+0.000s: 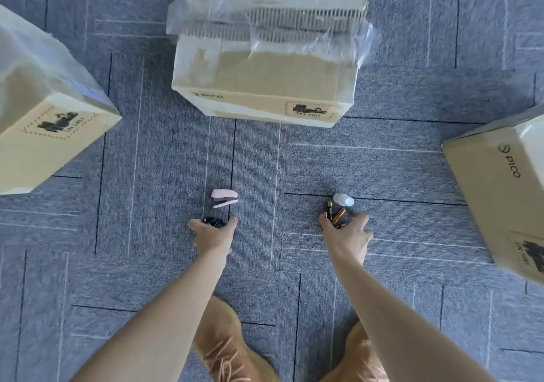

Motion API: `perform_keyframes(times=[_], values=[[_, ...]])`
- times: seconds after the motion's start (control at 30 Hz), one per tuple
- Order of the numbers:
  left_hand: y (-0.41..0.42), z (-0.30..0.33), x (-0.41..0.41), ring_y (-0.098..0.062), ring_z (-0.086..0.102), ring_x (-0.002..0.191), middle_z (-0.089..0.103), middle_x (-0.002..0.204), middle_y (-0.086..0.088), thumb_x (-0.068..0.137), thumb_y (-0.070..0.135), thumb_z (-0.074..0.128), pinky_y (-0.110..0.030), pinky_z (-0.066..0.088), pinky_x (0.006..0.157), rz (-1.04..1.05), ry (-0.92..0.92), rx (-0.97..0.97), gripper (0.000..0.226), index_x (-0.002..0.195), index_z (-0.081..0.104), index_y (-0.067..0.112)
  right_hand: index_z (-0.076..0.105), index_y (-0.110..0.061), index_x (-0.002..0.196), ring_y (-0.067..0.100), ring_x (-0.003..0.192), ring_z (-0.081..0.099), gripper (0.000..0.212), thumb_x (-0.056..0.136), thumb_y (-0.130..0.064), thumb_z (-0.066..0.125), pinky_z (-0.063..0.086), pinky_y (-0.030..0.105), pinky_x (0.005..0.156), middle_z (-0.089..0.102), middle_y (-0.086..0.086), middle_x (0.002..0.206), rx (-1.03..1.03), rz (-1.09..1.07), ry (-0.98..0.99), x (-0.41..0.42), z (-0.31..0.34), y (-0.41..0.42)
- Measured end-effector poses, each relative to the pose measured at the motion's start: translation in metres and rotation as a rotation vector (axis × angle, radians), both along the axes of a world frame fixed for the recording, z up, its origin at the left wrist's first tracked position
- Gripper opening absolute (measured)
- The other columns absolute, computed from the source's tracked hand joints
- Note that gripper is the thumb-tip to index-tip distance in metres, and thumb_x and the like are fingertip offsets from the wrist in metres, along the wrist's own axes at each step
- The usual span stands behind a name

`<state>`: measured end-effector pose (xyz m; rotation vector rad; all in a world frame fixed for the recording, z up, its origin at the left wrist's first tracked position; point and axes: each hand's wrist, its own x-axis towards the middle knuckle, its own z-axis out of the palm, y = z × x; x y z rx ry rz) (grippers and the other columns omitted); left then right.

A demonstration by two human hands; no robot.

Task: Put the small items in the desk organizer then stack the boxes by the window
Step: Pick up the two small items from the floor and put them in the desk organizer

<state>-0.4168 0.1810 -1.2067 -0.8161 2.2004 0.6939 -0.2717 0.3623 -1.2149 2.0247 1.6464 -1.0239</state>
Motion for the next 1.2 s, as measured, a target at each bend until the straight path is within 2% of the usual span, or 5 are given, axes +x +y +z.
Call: perform_keyframes(times=[0.2,0.4,0.63,0.93,1.2], values=[[-0.011,-0.015,0.001,-0.029,0.064,0.070,0.053,0.084,-0.005,0.089,0.017,0.067,-0.053,0.062,0.066,-0.169,0.105,-0.005,0.041,0.112,0.034,0.013,0.039,-0.014,0.121,0.031,0.083,0.053,0.061,0.080,-0.036,0.077,0.044,0.037,0.069,0.047,0.017,0.114,0.103,0.030,0.041,-0.007,-0.016,0.003],[-0.014,-0.012,0.002,-0.032,0.065,0.066,0.055,0.080,-0.009,0.088,0.009,0.060,-0.055,0.061,0.063,-0.160,0.106,-0.005,0.027,0.106,0.039,0.012,0.052,-0.007,0.111,0.027,0.080,0.053,0.023,0.092,-0.016,0.060,0.045,0.036,0.070,0.044,0.012,0.110,0.107,0.096,0.043,-0.009,-0.016,0.001],[-0.011,-0.011,0.000,-0.027,0.058,0.060,0.054,0.083,-0.011,0.089,0.008,0.058,-0.035,0.055,0.051,-0.201,0.061,0.059,0.023,0.104,0.040,0.012,0.047,-0.008,0.110,0.032,0.095,0.050,0.029,0.085,0.006,0.054,0.046,0.041,0.076,0.040,0.017,0.120,0.064,0.017,0.047,-0.012,-0.019,-0.005],[-0.015,-0.014,0.002,-0.027,0.059,0.061,0.054,0.085,-0.012,0.089,0.009,0.059,-0.045,0.060,0.059,-0.210,0.015,0.101,0.025,0.104,0.040,0.013,0.055,-0.014,0.105,0.024,0.092,0.053,0.027,0.086,-0.016,0.075,0.051,0.042,0.087,0.054,0.010,0.110,0.045,-0.241,0.143,0.000,-0.021,-0.015],[-0.016,-0.014,0.003,-0.026,0.055,0.058,0.053,0.083,-0.013,0.089,0.005,0.057,-0.035,0.052,0.052,-0.190,-0.001,0.152,0.025,0.102,0.038,0.015,0.061,-0.017,0.102,0.023,0.082,0.067,0.009,0.094,-0.013,0.063,0.058,0.038,0.070,0.068,0.005,0.094,0.081,-0.430,0.207,0.005,-0.015,-0.016]])
